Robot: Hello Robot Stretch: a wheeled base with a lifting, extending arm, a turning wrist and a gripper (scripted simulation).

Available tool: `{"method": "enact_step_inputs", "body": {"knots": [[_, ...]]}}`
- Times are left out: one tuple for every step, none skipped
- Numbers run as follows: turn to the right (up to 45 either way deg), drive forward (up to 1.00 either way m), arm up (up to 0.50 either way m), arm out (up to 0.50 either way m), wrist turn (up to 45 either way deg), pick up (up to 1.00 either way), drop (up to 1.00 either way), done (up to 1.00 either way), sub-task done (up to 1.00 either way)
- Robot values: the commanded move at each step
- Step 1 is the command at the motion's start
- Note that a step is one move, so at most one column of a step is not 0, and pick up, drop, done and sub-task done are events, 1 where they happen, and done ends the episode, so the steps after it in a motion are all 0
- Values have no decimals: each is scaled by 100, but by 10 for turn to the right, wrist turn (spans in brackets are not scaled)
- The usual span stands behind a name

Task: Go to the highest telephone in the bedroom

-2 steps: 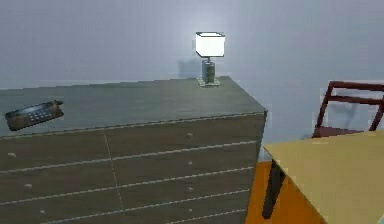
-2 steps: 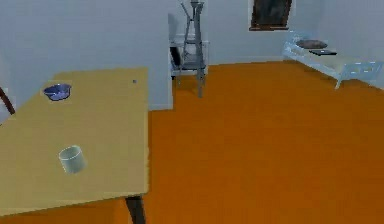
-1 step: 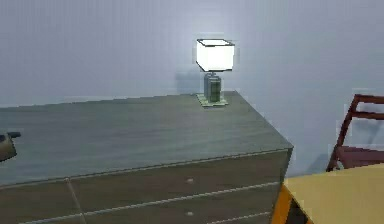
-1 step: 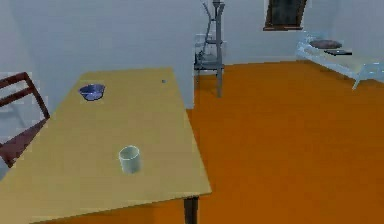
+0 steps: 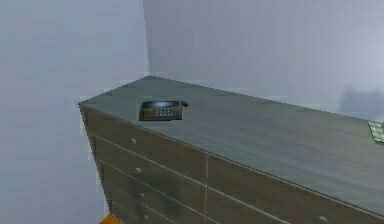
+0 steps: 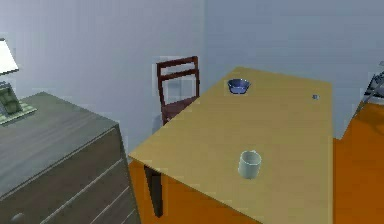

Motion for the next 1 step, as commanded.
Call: {"method": "enact_step_inputs", "body": {"knots": [[0,0,0,0,0,0,0,100,0]]}}
